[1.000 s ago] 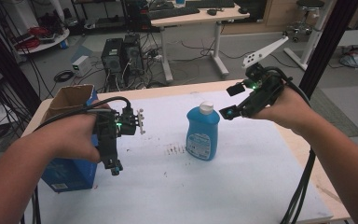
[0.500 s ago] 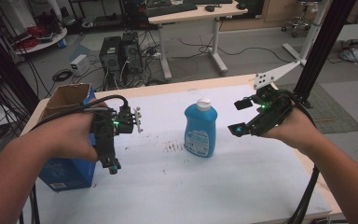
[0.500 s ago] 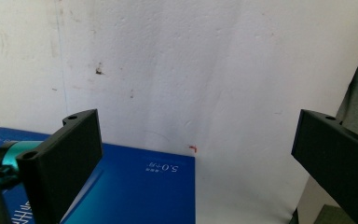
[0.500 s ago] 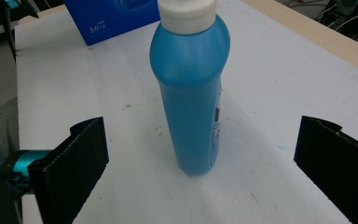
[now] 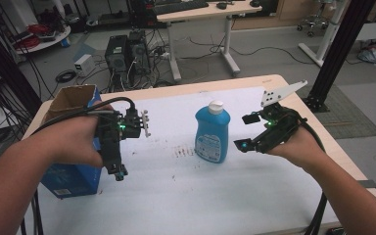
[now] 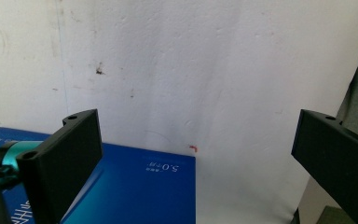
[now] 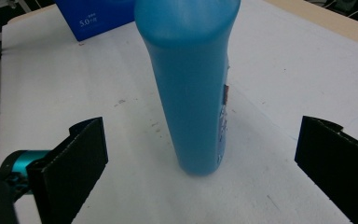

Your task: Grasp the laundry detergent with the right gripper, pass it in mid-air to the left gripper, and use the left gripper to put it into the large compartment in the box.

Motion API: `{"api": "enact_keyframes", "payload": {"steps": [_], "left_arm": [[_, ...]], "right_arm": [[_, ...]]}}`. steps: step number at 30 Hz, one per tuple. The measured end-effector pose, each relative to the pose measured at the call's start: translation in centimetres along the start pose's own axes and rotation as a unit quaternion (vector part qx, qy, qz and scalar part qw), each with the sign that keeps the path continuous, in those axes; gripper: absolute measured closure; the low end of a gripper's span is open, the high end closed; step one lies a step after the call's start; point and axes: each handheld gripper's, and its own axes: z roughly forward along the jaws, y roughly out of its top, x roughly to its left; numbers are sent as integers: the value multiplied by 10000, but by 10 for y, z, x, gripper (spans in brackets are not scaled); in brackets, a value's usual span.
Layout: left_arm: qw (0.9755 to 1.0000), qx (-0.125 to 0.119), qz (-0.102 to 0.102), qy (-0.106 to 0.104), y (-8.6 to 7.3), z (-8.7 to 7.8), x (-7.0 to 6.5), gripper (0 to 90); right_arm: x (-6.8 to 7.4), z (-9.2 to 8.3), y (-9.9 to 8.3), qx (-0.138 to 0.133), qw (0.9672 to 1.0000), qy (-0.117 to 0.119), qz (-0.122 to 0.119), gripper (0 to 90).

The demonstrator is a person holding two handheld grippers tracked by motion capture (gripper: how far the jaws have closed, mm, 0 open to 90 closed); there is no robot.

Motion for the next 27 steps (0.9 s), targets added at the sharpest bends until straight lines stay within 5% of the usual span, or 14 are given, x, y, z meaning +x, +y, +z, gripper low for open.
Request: {"api": "enact_keyframes", "payload": {"steps": [27], "left_arm": [[10000,-54,-58,13,-8,1,0,18]], "right_arm": [[-9,63,-13,-20,9997,-7,250,13]]}}
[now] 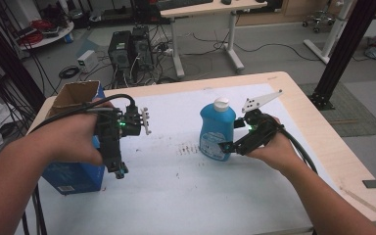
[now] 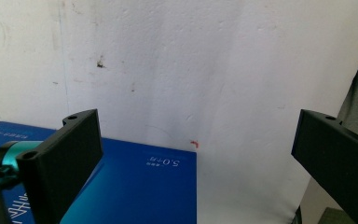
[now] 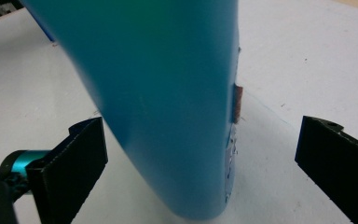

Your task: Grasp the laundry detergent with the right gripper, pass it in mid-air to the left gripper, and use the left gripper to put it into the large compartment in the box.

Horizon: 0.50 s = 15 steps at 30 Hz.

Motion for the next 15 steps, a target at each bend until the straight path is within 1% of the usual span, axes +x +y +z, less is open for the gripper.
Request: {"api": "enact_keyframes", "payload": {"steps": [1,5,6,8,11,15], "left_arm": [[10000,0,0,0,0,0,0,18],[10000,19,18,-6,1,0,1,17],[10000,17,28,-5,1,1,1,17],[10000,6,19,-2,1,1,1,18],[10000,24,47,-12,2,2,1,17],[10000,9,30,-20,2,2,1,18]], "right_arm": [[0,0,0,0,10000,0,0,13],[-2,5,-4,-95,9999,-32,127,13],[-2,7,-6,-123,9998,-70,143,13],[-3,10,-8,-141,9997,-54,188,13],[-3,13,-9,-184,9996,-47,209,13],[-2,18,-10,-275,9994,-39,225,13]]}}
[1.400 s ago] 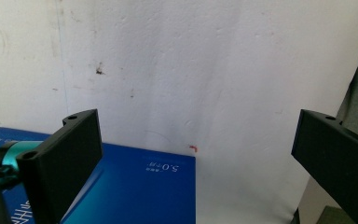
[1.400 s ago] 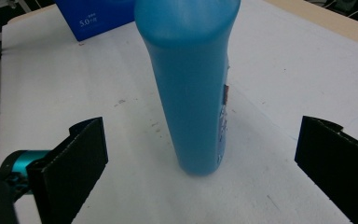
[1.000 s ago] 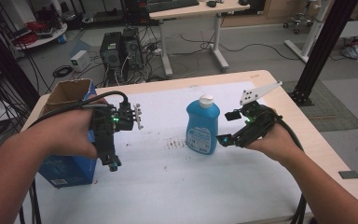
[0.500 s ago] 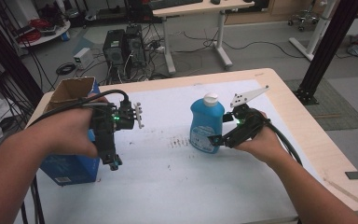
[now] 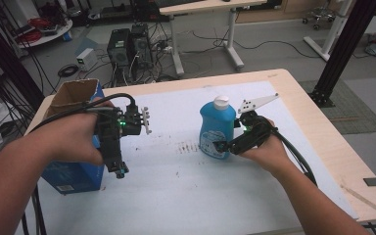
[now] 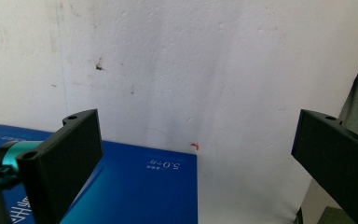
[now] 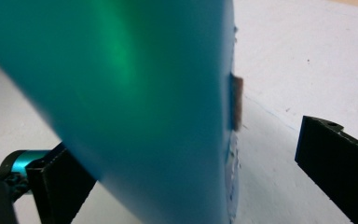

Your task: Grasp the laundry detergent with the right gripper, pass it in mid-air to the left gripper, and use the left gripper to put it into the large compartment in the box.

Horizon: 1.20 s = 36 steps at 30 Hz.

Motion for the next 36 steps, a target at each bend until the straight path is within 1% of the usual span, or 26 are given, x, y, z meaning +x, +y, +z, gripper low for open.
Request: {"api": "enact_keyframes", "payload": {"steps": [3,7,12,15,20,22,23,24,30,32,34,36], "left_arm": [[10000,14,13,1,-1,0,0,17],[10000,9,-6,-6,-2,-1,0,18],[10000,-2,-22,0,-3,-1,1,17],[10000,-18,-18,-10,-3,-1,1,17],[10000,-23,-11,-6,-2,-1,1,17],[10000,-15,-21,-7,-3,0,1,17],[10000,-14,-31,-2,-3,-1,1,18],[10000,-27,-24,4,-3,-1,1,18],[10000,-16,-26,-4,-4,0,1,18],[10000,-24,-30,-9,-4,0,1,18],[10000,-18,-21,-11,-4,0,2,18],[10000,-24,-33,-9,-4,1,2,18]], "right_arm": [[0,5,-1,-134,9999,-14,17,13],[1,9,-2,-216,9997,-28,54,14],[0,11,-2,-347,9994,-39,83,14],[0,12,-3,-468,9988,-43,139,14],[1,14,-3,-587,9982,-36,136,16],[1,14,-3,-597,9981,-36,133,21],[1,14,-3,-613,9980,-97,76,30],[1,14,-3,-622,9980,-107,61,34],[2,15,-5,-691,9975,-122,34,50],[2,15,-5,-711,9974,-118,28,71],[2,15,-6,-707,9974,-93,39,114],[2,15,-7,-715,9974,-55,45,126]]}}
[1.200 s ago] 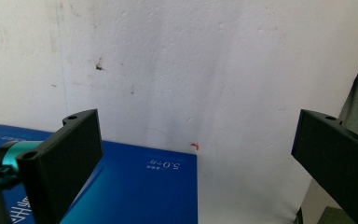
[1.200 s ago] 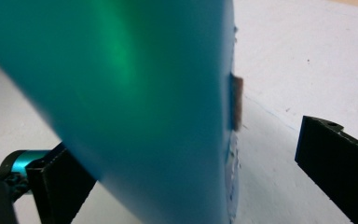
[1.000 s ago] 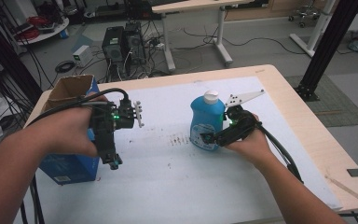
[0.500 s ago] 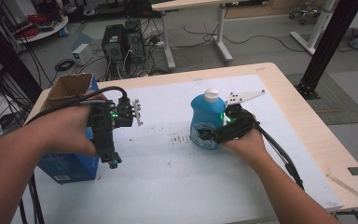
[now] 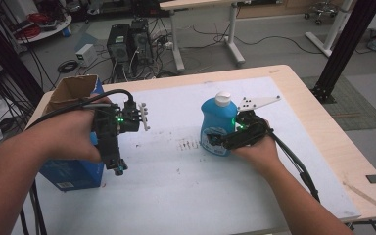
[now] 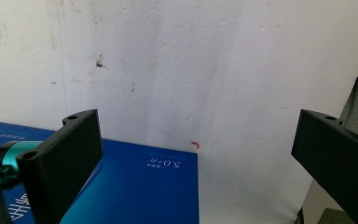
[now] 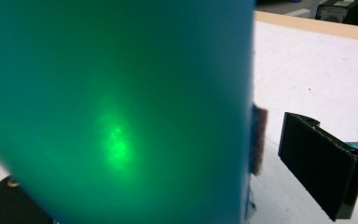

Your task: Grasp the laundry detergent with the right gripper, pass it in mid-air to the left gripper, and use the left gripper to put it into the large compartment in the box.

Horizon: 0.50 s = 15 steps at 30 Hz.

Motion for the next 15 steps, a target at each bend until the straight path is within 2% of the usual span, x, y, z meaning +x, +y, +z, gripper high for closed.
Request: {"api": "enact_keyframes", "payload": {"steps": [5,15], "left_arm": [[10000,5,-6,-16,-1,0,0,18],[10000,8,3,-10,0,1,1,18]], "right_arm": [[0,0,0,-2,10000,-17,-34,129],[2,1,0,-52,9999,29,-106,191]]}}
